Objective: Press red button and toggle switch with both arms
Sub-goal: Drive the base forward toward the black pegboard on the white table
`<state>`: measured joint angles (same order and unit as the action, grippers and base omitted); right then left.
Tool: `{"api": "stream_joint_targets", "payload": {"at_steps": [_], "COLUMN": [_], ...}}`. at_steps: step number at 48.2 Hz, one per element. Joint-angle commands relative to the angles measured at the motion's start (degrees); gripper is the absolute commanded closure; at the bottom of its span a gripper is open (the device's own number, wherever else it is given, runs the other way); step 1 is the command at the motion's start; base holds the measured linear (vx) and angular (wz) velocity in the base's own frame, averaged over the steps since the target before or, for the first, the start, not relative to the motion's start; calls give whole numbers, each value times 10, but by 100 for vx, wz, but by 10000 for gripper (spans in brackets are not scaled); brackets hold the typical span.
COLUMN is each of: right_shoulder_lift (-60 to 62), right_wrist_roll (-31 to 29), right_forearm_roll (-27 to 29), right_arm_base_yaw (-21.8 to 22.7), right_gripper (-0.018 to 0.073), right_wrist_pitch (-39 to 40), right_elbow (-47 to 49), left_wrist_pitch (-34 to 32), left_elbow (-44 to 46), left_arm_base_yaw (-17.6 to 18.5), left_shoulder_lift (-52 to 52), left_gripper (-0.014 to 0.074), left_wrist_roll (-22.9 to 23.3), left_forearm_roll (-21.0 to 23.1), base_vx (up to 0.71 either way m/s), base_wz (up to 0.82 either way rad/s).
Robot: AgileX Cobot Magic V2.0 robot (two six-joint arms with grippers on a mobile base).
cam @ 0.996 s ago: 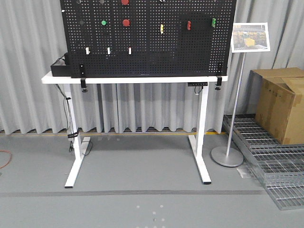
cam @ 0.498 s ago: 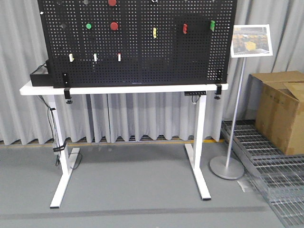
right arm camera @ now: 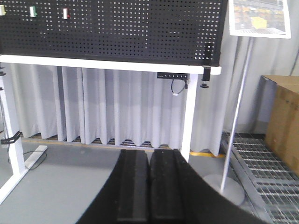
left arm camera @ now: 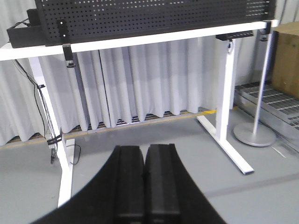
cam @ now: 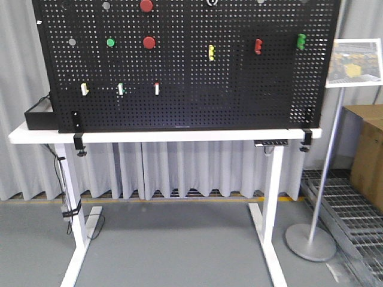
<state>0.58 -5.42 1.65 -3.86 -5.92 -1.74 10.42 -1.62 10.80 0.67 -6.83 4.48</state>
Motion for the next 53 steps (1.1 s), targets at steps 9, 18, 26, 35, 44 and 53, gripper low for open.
{"api": "stream_joint_targets", "payload": {"at_steps": [9,18,26,35,44,53], "right_shoulder_lift": [9,9,9,9,9,9], "right_wrist_roll": [-4,-4,-4,-4,-4,-4], "right_forearm_roll": [-1,-1,-1,-1,-1,-1], "right_arm_base_yaw": [2,2,2,2,2,2], "right_gripper": [562,562,562,562,562,562], "right_wrist_pitch": [49,49,49,49,49,49], "right_elbow": [-7,-7,-7,-7,-7,-7], "left_wrist_pitch": [-44,-44,-44,-44,-44,-44], "left_elbow": [-19,-19,-19,-19,-19,-19], "left_arm_base_yaw": [1,1,1,1,1,1], "left_shoulder_lift": [9,9,9,9,9,9], "left_gripper": [594,594,594,594,594,594], "left_wrist_roll": [4,4,4,4,4,4], "left_forearm_roll": [2,2,2,2,2,2], "base_vx": [45,44,44,44,43,38], "base_wz": [6,7,4,3,2,-1]}}
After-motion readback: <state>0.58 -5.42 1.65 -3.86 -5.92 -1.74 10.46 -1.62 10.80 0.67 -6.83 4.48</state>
